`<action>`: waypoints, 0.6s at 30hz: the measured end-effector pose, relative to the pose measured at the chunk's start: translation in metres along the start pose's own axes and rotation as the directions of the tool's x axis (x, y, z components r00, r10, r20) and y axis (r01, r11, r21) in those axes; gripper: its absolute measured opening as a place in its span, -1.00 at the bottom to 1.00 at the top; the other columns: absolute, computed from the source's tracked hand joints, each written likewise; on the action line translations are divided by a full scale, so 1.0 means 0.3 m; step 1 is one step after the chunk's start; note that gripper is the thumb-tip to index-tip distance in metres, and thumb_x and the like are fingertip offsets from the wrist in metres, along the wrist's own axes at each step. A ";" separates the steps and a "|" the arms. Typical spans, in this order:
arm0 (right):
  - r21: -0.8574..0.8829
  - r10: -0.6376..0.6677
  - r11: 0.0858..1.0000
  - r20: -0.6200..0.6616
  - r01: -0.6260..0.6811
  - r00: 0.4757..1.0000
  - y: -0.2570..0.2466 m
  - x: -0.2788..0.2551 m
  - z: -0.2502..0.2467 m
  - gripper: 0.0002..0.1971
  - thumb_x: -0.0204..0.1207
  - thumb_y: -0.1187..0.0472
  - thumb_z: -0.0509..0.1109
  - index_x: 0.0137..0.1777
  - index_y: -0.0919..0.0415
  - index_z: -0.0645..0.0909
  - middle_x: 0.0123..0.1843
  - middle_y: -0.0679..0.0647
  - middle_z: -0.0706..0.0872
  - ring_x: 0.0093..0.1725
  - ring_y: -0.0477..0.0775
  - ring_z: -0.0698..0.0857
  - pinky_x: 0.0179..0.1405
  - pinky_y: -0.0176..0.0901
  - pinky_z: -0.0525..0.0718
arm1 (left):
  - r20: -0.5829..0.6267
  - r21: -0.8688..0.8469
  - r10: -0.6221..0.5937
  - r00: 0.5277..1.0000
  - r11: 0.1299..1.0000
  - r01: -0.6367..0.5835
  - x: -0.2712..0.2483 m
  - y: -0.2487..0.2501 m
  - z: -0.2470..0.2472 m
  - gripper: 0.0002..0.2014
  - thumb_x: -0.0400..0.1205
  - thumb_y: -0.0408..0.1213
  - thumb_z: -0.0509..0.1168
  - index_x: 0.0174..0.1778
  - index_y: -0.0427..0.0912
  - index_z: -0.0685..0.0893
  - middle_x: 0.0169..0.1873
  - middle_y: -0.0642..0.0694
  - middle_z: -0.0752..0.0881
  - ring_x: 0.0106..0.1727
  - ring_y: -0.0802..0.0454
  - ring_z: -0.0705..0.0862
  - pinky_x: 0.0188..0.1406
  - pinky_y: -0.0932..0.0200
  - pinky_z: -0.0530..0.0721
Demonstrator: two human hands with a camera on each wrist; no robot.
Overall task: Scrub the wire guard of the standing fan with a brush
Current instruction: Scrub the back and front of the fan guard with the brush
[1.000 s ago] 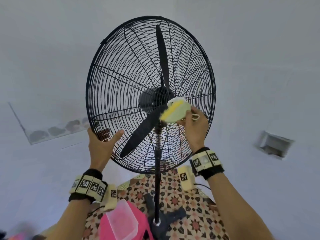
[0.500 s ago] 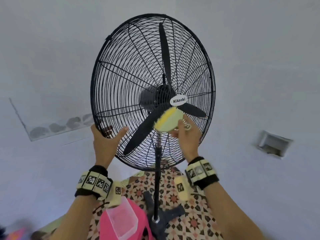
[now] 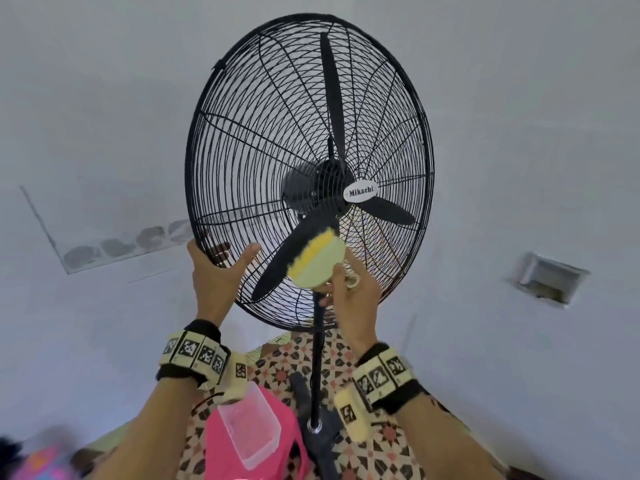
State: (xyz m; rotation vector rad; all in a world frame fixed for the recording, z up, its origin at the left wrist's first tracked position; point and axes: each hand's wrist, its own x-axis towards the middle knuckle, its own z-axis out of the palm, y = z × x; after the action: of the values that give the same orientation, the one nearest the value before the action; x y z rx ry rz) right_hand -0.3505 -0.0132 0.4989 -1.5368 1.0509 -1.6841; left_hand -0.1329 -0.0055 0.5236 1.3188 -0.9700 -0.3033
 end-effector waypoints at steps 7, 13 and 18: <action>-0.006 -0.011 1.000 -0.112 0.010 0.994 -0.023 -0.006 -0.023 -0.57 0.80 0.14 0.31 0.64 0.13 0.51 -0.21 -0.10 0.85 -0.31 0.00 0.86 -0.29 0.09 0.87 | 0.076 -0.019 0.006 0.997 1.000 -0.004 -0.001 -0.015 -0.019 -0.02 0.52 0.13 0.60 0.76 0.03 0.19 0.44 0.16 0.51 0.43 0.10 0.54 0.47 0.06 0.44; -0.044 -0.002 0.999 0.037 0.003 0.999 -0.046 -0.141 0.039 -0.57 0.79 0.14 0.29 0.64 0.08 0.46 -0.19 0.05 0.83 -0.37 -0.17 0.81 -0.46 -0.30 0.72 | 0.102 -0.025 0.042 0.994 0.999 -0.039 0.007 -0.038 -0.032 -0.04 0.55 0.18 0.56 0.77 0.06 0.20 0.52 0.19 0.49 0.49 0.15 0.50 0.57 0.06 0.40; -0.009 0.019 1.000 0.005 -0.019 1.000 -0.078 -0.160 0.020 -0.57 0.79 0.14 0.31 0.64 0.05 0.48 -0.15 0.15 0.86 -0.36 -0.09 0.83 -0.40 -0.16 0.81 | 0.147 -0.006 0.061 0.987 0.998 -0.061 0.022 -0.055 -0.048 -0.09 0.54 0.27 0.55 0.72 0.10 0.26 0.46 0.16 0.59 0.44 0.12 0.60 0.51 0.02 0.51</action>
State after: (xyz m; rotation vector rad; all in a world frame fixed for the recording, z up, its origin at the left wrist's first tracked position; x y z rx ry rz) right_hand -0.3367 0.0384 0.4954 -1.5317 1.0684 -1.6634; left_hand -0.1130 -0.0048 0.5123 1.2761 -1.1319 -0.3582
